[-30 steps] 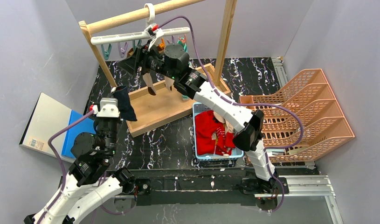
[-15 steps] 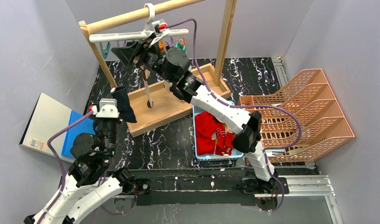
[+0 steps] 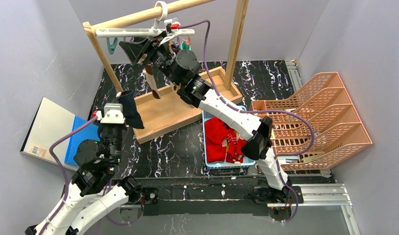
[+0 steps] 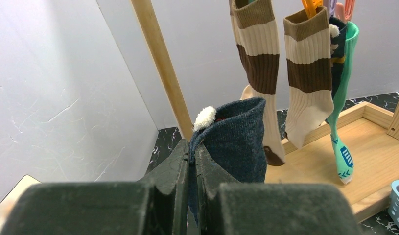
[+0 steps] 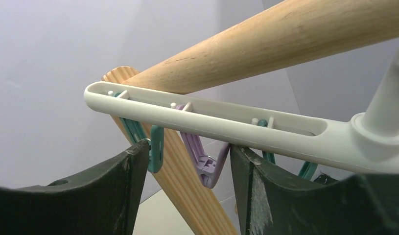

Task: Clip the socks to the hanger
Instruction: Open the clamp at the hanger.

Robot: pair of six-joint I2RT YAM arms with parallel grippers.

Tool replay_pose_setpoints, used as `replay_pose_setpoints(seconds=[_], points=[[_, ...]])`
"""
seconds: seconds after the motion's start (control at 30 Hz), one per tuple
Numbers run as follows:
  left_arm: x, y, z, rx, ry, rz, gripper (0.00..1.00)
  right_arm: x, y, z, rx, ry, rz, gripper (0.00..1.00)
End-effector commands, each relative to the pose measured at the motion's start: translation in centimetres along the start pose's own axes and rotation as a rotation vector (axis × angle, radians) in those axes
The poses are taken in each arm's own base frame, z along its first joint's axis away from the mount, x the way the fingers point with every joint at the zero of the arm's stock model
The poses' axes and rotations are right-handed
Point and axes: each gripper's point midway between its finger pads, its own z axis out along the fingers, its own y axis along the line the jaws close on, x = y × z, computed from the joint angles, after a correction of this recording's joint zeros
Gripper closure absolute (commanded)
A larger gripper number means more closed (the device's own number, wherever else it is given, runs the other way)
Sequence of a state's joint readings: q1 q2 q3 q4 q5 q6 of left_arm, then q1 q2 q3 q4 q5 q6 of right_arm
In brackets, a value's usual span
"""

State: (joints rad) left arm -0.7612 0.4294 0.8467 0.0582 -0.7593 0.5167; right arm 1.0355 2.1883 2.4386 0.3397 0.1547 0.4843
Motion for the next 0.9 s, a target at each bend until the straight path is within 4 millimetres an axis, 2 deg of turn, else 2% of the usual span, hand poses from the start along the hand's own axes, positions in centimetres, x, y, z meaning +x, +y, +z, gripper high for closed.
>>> replay_pose_setpoints(seconds=[0.0, 0.13, 0.4, 0.87], points=[[-0.9, 0.5, 0.0, -0.016, -0.020, -0.037, 1.00, -2.4, 0.4, 0.4, -0.003, -0.077, -0.020, 0.33], [-0.8, 0.4, 0.0, -0.012, -0.018, -0.041, 1.00, -1.7, -0.3, 0.5, 0.021, -0.064, -0.022, 0.39], [-0.4, 0.0, 0.0, -0.002, -0.009, -0.047, 1.00, -1.3, -1.0, 0.7, 0.044, -0.072, -0.018, 0.36], [-0.8, -0.4, 0.4, 0.008, -0.019, -0.045, 1.00, -1.1, -1.4, 0.9, 0.049, -0.069, -0.027, 0.62]])
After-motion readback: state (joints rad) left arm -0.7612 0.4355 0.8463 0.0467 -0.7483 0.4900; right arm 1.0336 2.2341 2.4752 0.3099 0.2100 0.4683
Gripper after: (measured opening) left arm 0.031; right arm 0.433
